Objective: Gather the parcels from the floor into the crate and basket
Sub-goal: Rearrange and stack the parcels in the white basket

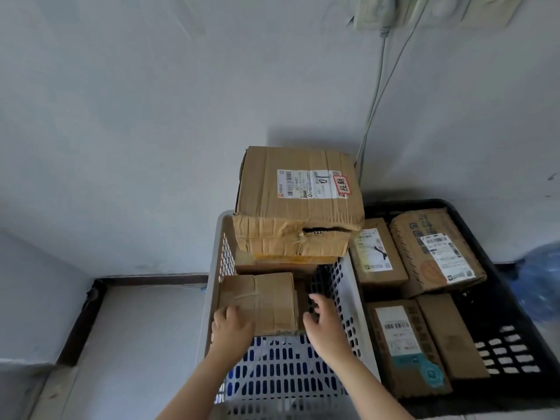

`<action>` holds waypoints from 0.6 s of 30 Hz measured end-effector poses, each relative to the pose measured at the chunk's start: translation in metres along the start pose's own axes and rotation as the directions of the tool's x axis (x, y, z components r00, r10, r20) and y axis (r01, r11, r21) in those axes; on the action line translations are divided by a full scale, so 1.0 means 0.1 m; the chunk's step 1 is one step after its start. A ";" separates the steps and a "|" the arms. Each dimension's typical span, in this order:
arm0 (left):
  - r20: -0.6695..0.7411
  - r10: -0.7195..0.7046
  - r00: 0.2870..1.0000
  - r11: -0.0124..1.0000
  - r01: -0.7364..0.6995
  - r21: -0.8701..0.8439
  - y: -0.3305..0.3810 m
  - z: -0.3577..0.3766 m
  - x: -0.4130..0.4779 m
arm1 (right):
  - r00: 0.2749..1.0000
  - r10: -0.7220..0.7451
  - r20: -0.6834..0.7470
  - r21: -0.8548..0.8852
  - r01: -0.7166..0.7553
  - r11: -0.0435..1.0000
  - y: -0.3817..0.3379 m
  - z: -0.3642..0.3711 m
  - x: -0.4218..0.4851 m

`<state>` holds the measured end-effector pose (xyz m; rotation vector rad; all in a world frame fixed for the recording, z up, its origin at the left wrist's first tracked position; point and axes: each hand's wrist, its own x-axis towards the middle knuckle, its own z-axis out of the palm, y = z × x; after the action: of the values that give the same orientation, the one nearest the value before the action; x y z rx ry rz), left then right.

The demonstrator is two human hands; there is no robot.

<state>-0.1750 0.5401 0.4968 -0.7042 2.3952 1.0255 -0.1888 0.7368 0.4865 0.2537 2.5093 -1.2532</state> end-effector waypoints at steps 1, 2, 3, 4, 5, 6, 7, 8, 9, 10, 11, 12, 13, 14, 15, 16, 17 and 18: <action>-0.001 -0.043 0.999 0.998 0.043 0.046 -0.04 0.06 0.02 | 0.989 0.049 0.140 0.019 -0.052 0.998 -0.01 0.12 0.05; -0.024 -0.053 0.998 0.996 0.055 0.064 -0.05 0.09 0.03 | 0.969 0.096 0.229 0.064 -0.113 0.992 -0.05 0.20 0.11; -0.048 -0.050 0.998 0.996 0.053 0.067 -0.03 0.11 0.02 | 0.949 0.138 0.283 0.116 -0.176 0.978 -0.10 0.26 0.15; -0.085 -0.043 0.995 0.997 0.048 0.056 -0.01 0.13 0.01 | 0.935 0.172 0.310 0.155 -0.228 0.961 -0.14 0.31 0.18; -0.120 -0.047 0.992 0.998 0.053 0.041 0.01 0.14 0.00 | 0.932 0.195 0.306 0.172 -0.255 0.951 -0.16 0.35 0.20; -0.148 -0.071 0.986 0.997 0.074 0.017 0.04 0.15 -0.03 | 0.936 0.207 0.284 0.167 -0.261 0.951 -0.17 0.37 0.18; -0.162 -0.114 0.980 0.993 0.113 -0.014 0.07 0.16 -0.06 | 0.942 0.226 0.249 0.151 -0.269 0.951 -0.17 0.38 0.15; -0.160 -0.170 0.972 0.985 0.164 -0.046 0.10 0.17 -0.07 | 0.945 0.250 0.213 0.133 -0.282 0.950 -0.15 0.38 0.11; -0.141 -0.222 0.965 0.974 0.213 -0.072 0.11 0.18 -0.08 | 0.943 0.277 0.186 0.113 -0.300 0.947 -0.10 0.39 0.06; -0.112 -0.263 0.958 0.963 0.255 -0.084 0.12 0.19 -0.10 | 0.934 0.310 0.176 0.090 -0.329 0.940 -0.04 0.40 0.02; -0.073 -0.303 0.950 0.951 0.297 -0.084 0.11 0.21 -0.11 | 0.919 0.350 0.180 0.069 -0.367 0.928 0.04 0.40 -0.03; -0.025 -0.332 0.943 0.942 0.330 -0.068 0.08 0.23 -0.13 | 0.900 0.390 0.196 0.040 -0.405 0.914 0.12 0.41 -0.06; 0.023 -0.362 0.932 0.931 0.363 -0.046 0.04 0.26 -0.15 | 0.893 0.401 0.207 -0.016 -0.406 0.914 0.21 0.41 -0.09; 0.050 -0.385 0.922 0.923 0.386 -0.013 -0.03 0.30 -0.17 | 0.894 0.399 0.203 -0.087 -0.390 0.917 0.27 0.40 -0.11; 0.053 -0.384 0.922 0.923 0.383 0.025 -0.09 0.32 -0.19 | 0.910 0.379 0.169 -0.144 -0.358 0.923 0.32 0.37 -0.11; 0.029 -0.358 0.933 0.932 0.355 0.067 -0.16 0.35 -0.21 | 0.935 0.336 0.112 -0.181 -0.313 0.932 0.32 0.33 -0.12; 0.018 -0.311 0.950 0.944 0.307 0.119 -0.23 0.38 -0.24 | 0.958 0.284 0.049 -0.206 -0.268 0.941 0.33 0.28 -0.11; 0.029 -0.261 0.965 0.955 0.254 0.154 -0.26 0.40 -0.27 | 0.972 0.235 -0.002 -0.223 -0.229 0.947 0.32 0.22 -0.10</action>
<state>-0.1302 0.5624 0.4732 -0.8969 2.2372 0.7390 -0.1653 0.7386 0.4539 0.4604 2.4847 -0.8715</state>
